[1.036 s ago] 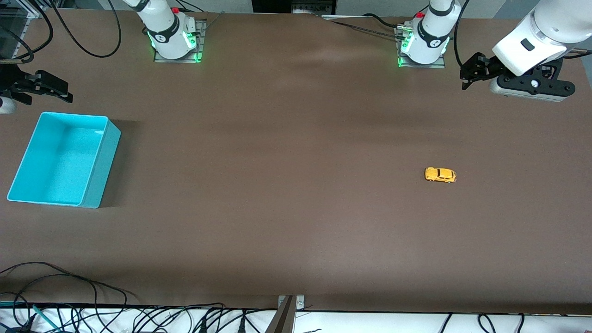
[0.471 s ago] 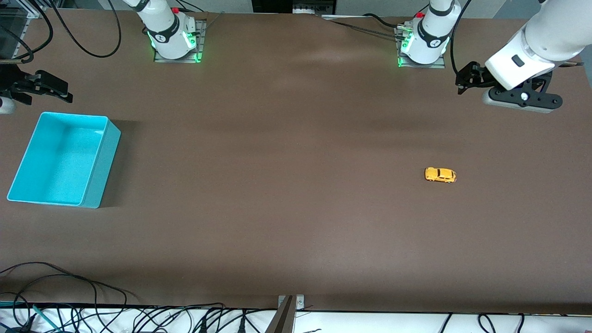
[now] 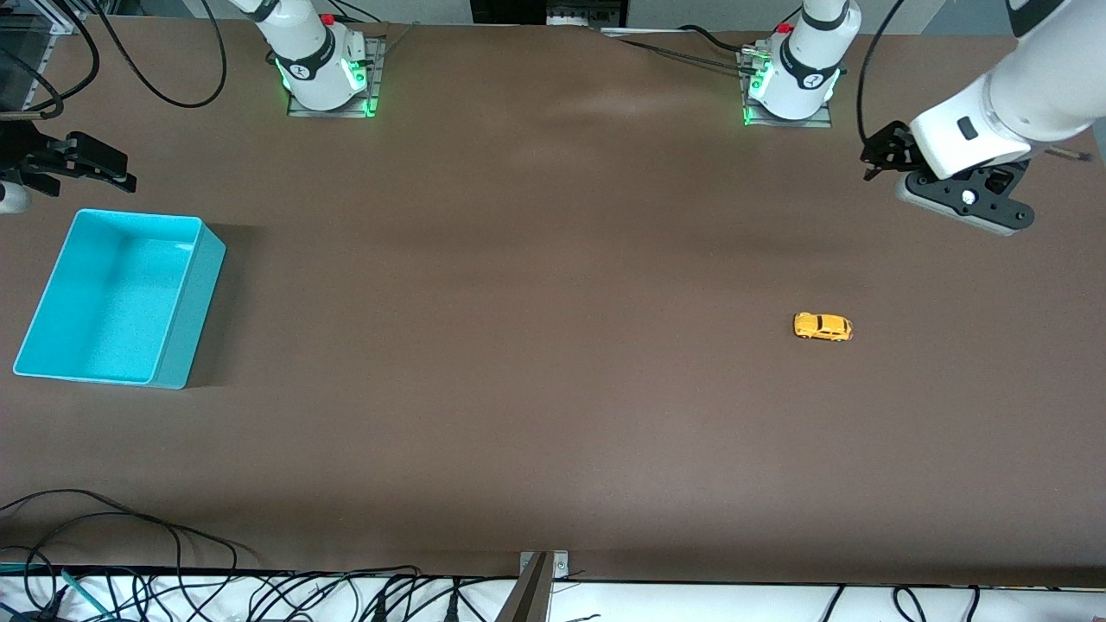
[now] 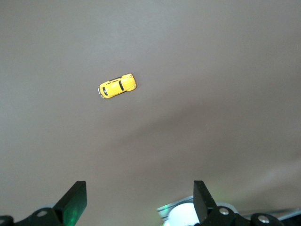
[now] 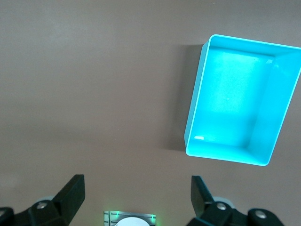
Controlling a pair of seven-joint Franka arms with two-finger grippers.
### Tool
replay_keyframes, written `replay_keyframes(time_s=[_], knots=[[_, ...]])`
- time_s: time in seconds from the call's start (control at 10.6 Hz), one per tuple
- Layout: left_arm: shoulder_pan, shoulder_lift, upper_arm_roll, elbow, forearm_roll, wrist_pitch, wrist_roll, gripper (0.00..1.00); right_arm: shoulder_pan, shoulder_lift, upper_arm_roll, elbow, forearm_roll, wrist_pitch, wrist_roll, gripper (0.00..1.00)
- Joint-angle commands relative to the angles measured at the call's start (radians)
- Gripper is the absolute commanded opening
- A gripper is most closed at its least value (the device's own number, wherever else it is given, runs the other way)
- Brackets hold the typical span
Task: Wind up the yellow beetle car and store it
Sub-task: 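Move the left gripper down over the yellow toy car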
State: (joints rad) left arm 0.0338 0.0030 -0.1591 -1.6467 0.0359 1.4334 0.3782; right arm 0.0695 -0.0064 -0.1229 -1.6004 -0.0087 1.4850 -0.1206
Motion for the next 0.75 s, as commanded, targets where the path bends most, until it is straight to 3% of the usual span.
replay_keyframes(time_s=[0.0, 0.38, 0.66], knots=[[0.053, 0.055, -0.007, 0.024, 0.019, -0.001, 0.247, 1.0, -0.002, 0.01, -0.01, 0.027, 0.015, -0.02, -0.005, 1.0], [0.1, 0.103, -0.007, -0.017, 0.018, 0.126, 0.561, 1.0, -0.001, 0.01, -0.012, 0.027, 0.015, -0.018, -0.017, 1.0], [0.132, 0.107, -0.01, -0.169, 0.016, 0.335, 0.762, 1.0, -0.002, 0.01, -0.012, 0.025, 0.015, -0.015, -0.025, 1.0]])
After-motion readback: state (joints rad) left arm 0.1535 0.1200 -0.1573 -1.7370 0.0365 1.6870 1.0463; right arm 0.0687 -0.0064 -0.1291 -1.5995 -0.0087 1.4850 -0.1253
